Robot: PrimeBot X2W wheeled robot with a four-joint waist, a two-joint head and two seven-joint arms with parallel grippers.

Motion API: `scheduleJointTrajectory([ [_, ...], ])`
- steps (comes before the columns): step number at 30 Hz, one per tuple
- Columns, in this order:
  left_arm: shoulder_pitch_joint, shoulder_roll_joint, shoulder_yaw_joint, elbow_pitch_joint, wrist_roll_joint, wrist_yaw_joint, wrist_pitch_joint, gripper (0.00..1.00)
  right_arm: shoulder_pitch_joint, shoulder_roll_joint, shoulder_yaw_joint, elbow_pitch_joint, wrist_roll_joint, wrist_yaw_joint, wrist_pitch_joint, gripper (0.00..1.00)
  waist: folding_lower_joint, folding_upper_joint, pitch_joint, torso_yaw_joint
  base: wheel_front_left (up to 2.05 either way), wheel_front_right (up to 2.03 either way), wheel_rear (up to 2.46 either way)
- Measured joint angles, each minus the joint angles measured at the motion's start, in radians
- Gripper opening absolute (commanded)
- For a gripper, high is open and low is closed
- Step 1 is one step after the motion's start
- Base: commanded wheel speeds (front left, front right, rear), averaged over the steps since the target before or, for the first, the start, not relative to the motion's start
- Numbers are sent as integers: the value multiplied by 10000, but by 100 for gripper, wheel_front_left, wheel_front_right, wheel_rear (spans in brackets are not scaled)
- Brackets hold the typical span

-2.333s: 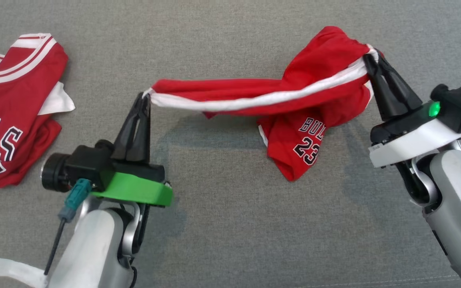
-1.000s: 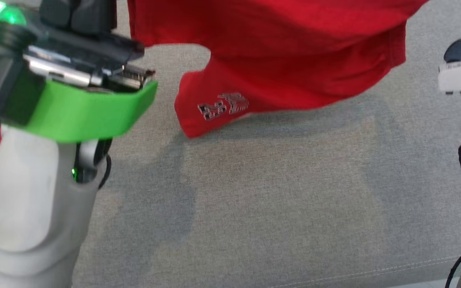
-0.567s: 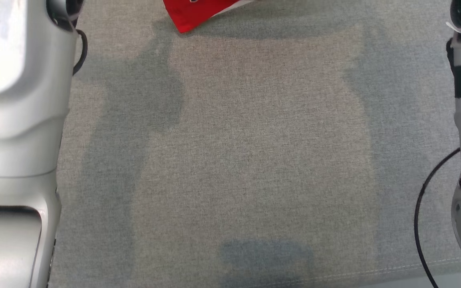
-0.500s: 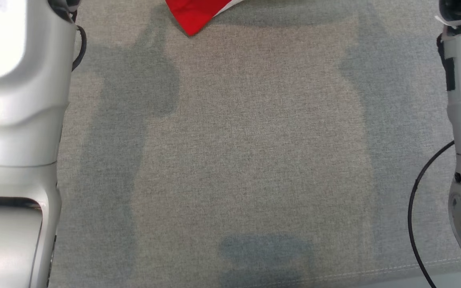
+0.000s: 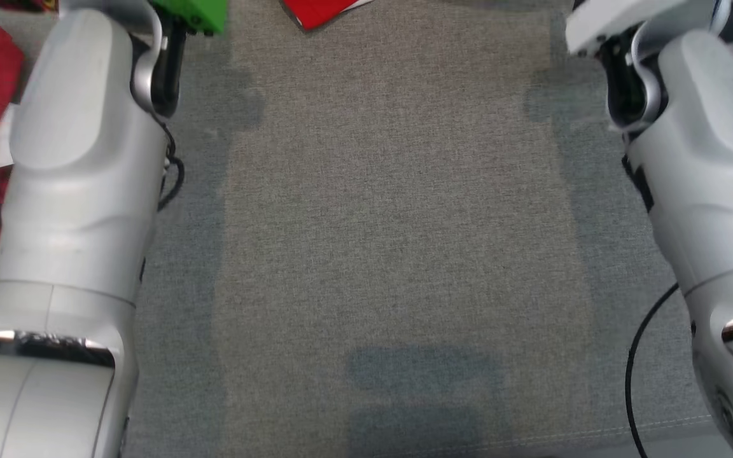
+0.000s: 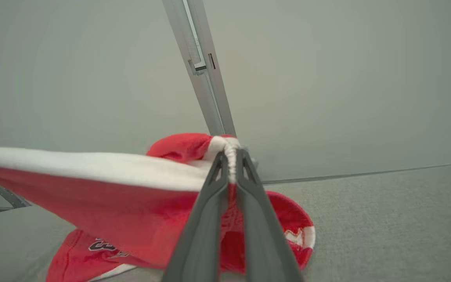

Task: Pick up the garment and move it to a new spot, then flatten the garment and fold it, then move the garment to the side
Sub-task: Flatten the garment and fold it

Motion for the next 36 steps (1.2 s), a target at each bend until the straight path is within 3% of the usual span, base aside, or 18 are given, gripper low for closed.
scheduleJointTrajectory([
  [9,4455,-132,748,-2924,73,372,-2,0,4346,-330,527,-2328,836,4,-6,0,-1,0,-442,56,0,0,0],
  [15,7663,-132,930,-5212,332,729,2,0,7142,-196,25,-4044,1055,6,-6,0,-1,0,-924,34,0,0,0],
  [21,10538,150,980,-7367,397,1354,316,0,9391,44,-351,-5461,886,17,-4,0,-1,0,-1589,-32,0,0,0],
  [29,13274,374,662,-9871,495,2080,1588,0,11910,420,-1300,-7196,-17,21,523,0,-2,0,-2463,-27,0,0,0],
  [36,14592,449,472,-11110,437,2460,2397,0,13516,767,-1894,-8433,-535,23,1411,0,-2,0,-2995,64,0,0,0],
])
